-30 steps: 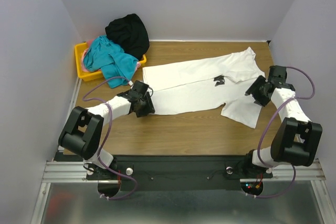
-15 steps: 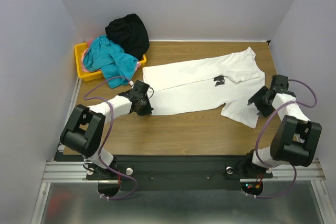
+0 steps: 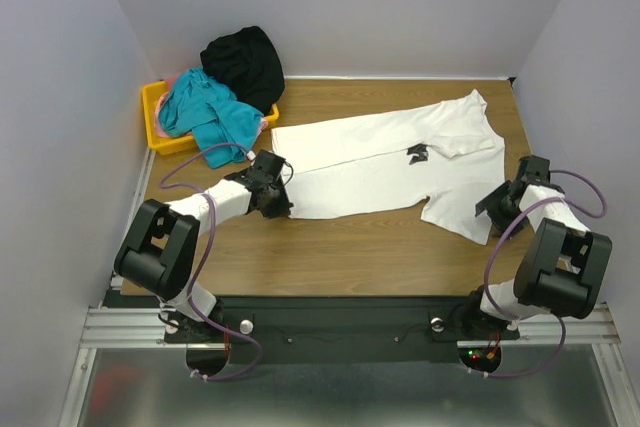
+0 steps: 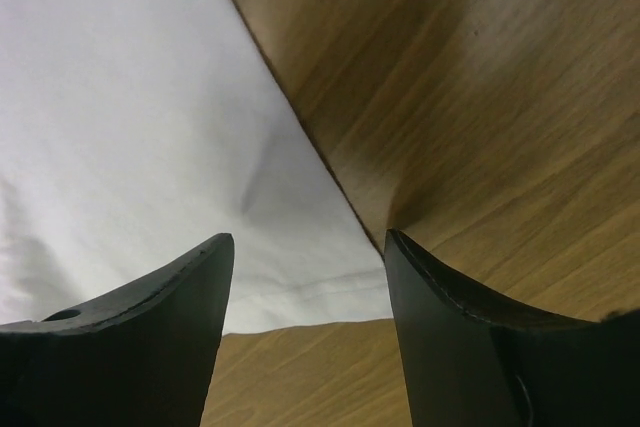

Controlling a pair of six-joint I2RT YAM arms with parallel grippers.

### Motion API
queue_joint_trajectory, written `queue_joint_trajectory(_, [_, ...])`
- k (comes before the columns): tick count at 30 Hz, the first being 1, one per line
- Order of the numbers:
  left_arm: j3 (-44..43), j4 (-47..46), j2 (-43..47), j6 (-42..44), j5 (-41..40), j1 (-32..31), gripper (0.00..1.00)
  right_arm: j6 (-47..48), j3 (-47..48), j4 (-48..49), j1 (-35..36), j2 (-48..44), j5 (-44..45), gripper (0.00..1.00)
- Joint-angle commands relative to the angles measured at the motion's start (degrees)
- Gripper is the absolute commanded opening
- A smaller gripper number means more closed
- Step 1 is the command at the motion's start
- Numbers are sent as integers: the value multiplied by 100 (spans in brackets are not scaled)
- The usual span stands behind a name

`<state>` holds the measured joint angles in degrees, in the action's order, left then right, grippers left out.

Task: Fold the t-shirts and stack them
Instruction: Fold the tshirt

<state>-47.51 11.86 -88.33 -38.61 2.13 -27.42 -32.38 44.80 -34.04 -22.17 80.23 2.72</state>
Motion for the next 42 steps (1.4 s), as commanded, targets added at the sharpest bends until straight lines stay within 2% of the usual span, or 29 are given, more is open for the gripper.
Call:
queue_joint_trajectory(1, [-163, 36, 141, 73, 129, -35, 1, -66, -173, -164, -68, -139, 255, 68])
queue_joint_trajectory(11, [101, -17, 246, 47, 218, -35, 1, -128, -217, -252, -68, -95, 396, 63])
queue_joint_trajectory(21, [40, -8, 238, -6, 235, -35, 1, -32, -261, -182, -68, 19, 282, 32])
queue_joint_trajectory(24, [-13, 10, 203, 11, 226, -18, 1, 12, -278, -120, -68, 2, 247, 13])
queue_joint_trajectory(27, [-39, -8, 150, 20, 235, -27, 1, 30, -287, -77, -68, 11, 211, 6])
queue_joint_trajectory(31, [-74, -17, 115, 20, 288, -27, 1, 65, -252, -67, -68, -24, 194, 0])
queue_joint_trajectory(42, [-364, 229, 9, 319, 341, -9, 0, 329, 494, -392, -68, -95, 281, 0])
